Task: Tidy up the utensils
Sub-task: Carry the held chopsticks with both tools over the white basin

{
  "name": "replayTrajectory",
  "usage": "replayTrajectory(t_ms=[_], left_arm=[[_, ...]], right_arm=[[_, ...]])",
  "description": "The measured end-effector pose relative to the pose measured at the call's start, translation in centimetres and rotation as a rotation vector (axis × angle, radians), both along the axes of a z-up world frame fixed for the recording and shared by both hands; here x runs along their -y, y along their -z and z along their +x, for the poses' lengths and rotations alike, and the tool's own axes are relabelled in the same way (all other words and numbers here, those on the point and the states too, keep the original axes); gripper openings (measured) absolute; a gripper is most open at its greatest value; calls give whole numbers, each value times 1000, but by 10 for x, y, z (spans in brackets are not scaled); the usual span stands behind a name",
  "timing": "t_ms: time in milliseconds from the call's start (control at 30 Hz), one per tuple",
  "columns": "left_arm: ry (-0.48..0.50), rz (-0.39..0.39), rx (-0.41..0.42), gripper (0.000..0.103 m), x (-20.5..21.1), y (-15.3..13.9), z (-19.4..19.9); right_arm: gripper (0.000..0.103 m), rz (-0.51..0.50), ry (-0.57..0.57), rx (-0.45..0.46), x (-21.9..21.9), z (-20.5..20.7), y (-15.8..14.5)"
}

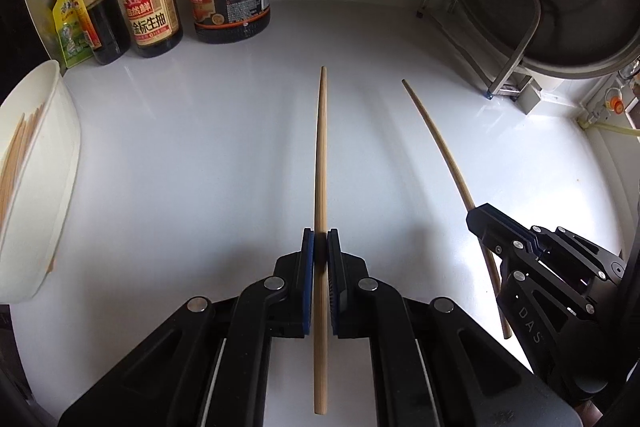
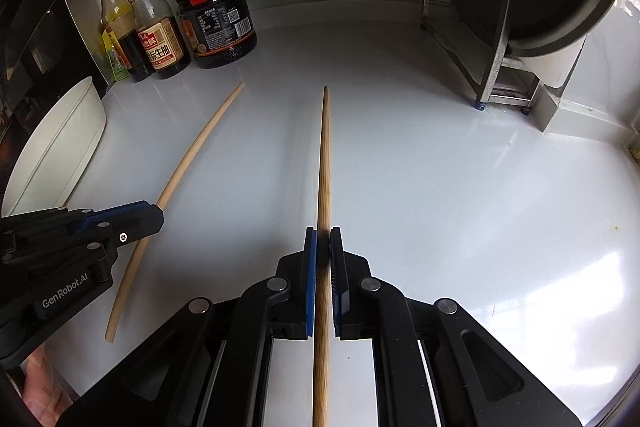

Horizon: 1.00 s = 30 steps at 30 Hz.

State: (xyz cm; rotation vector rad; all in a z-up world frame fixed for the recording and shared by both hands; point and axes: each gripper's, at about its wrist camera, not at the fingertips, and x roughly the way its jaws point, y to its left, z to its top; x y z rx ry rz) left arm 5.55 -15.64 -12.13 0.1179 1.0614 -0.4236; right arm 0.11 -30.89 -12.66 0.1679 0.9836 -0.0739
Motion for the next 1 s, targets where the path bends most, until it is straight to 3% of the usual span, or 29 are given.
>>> replayTrajectory(t_ms=[200, 567, 800, 1000], left_arm=[[-43, 9, 71, 7, -49, -36, 11], [-241, -26, 141, 7, -194, -85, 41], [-361, 6, 117, 7, -279, -80, 70], [-425, 16, 49, 7, -322, -58, 98]], right_arm=[[6, 30, -55, 42, -42, 16, -32], [6, 129, -253, 105, -169, 81, -88], [6, 197, -371, 75, -260, 138, -85], [6, 187, -437, 11, -317, 169, -66]])
